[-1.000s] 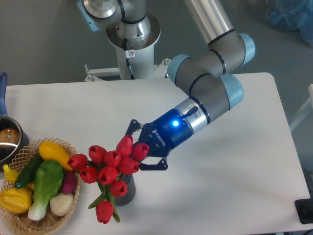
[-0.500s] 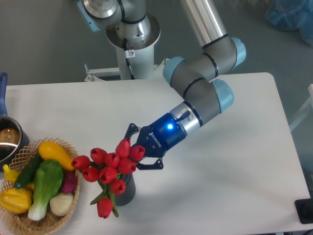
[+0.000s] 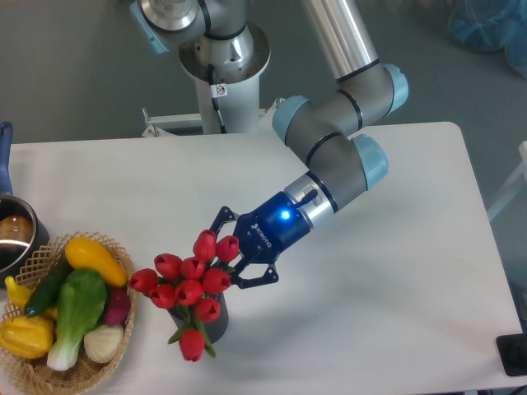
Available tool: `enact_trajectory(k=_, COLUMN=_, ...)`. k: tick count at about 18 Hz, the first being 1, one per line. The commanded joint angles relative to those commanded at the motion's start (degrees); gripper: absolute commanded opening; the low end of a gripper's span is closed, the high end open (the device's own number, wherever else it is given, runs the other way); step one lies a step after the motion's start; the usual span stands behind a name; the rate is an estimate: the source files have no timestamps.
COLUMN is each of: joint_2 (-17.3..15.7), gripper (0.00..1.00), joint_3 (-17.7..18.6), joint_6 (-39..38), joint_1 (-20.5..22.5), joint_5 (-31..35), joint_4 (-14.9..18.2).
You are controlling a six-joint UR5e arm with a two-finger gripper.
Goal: Insert the flowers into the vase
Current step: 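Push the tulips deeper into the vase, settling the stems, then open the gripper to release the tulip bunch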
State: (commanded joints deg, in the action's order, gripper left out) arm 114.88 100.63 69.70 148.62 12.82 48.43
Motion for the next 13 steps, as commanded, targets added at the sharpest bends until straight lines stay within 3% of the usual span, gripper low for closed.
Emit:
enact_trajectory(k=8, joint_2=-1.1, gripper=1.0, joint_3=0.4, joint_6=0.2, joint_1=2.3, joint_5=1.2, joint_4=-0.2)
enact_trajectory(k=13, joint_2=-4.1, gripper=1.0, joint_3=-0.5, joint_6=0.4, joint_1=4.2, joint_5=11.0, joint_4=-0.3)
